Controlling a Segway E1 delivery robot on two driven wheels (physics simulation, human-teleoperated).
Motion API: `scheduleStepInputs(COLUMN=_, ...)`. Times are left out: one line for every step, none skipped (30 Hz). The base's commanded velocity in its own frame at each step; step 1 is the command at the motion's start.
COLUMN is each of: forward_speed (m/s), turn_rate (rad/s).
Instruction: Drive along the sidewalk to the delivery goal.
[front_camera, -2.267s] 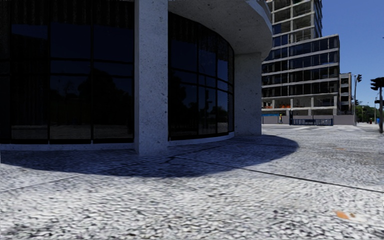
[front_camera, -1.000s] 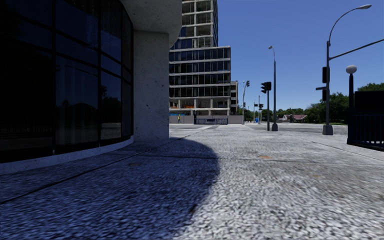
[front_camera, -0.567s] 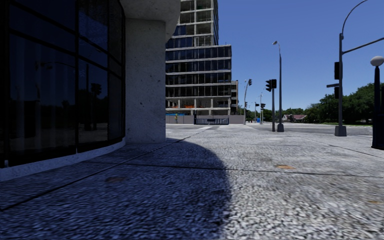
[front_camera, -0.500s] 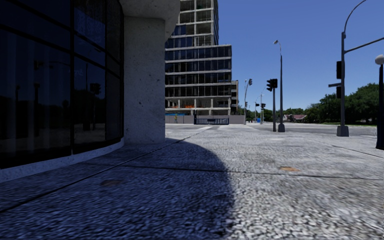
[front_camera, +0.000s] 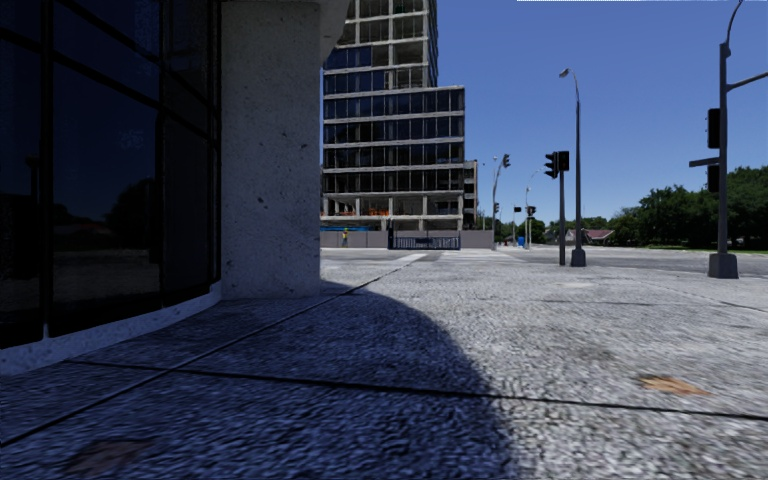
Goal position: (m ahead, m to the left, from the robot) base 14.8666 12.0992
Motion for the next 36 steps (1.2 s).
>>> scheduleStepInputs(forward_speed=2.00, turn_rate=0.00)
scheduleStepInputs(forward_speed=2.00, turn_rate=0.00)
scheduleStepInputs(forward_speed=2.00, turn_rate=0.00)
scheduleStepInputs(forward_speed=2.00, turn_rate=0.00)
scheduleStepInputs(forward_speed=2.00, turn_rate=0.00)
scheduleStepInputs(forward_speed=2.00, turn_rate=0.00)
scheduleStepInputs(forward_speed=2.00, turn_rate=0.00)
scheduleStepInputs(forward_speed=2.00, turn_rate=0.00)
scheduleStepInputs(forward_speed=2.00, turn_rate=0.00)
scheduleStepInputs(forward_speed=2.00, turn_rate=0.00)
scheduleStepInputs(forward_speed=2.00, turn_rate=0.00)
scheduleStepInputs(forward_speed=2.00, turn_rate=0.00)
scheduleStepInputs(forward_speed=2.00, turn_rate=0.00)
scheduleStepInputs(forward_speed=2.00, turn_rate=0.00)
scheduleStepInputs(forward_speed=2.00, turn_rate=0.00)
scheduleStepInputs(forward_speed=2.00, turn_rate=0.00)
scheduleStepInputs(forward_speed=2.00, turn_rate=0.00)
scheduleStepInputs(forward_speed=2.00, turn_rate=0.00)
scheduleStepInputs(forward_speed=2.00, turn_rate=0.00)
scheduleStepInputs(forward_speed=2.00, turn_rate=0.00)
scheduleStepInputs(forward_speed=2.00, turn_rate=0.00)
scheduleStepInputs(forward_speed=2.00, turn_rate=0.00)
scheduleStepInputs(forward_speed=2.00, turn_rate=0.00)
scheduleStepInputs(forward_speed=2.00, turn_rate=0.00)
scheduleStepInputs(forward_speed=2.00, turn_rate=0.00)
scheduleStepInputs(forward_speed=2.00, turn_rate=0.00)
scheduleStepInputs(forward_speed=2.00, turn_rate=0.00)
scheduleStepInputs(forward_speed=2.00, turn_rate=0.00)
scheduleStepInputs(forward_speed=2.00, turn_rate=0.00)
scheduleStepInputs(forward_speed=2.00, turn_rate=0.00)
scheduleStepInputs(forward_speed=2.00, turn_rate=0.00)
scheduleStepInputs(forward_speed=2.00, turn_rate=0.00)
scheduleStepInputs(forward_speed=2.00, turn_rate=0.00)
scheduleStepInputs(forward_speed=2.00, turn_rate=0.00)
scheduleStepInputs(forward_speed=2.00, turn_rate=0.00)
scheduleStepInputs(forward_speed=2.00, turn_rate=0.00)
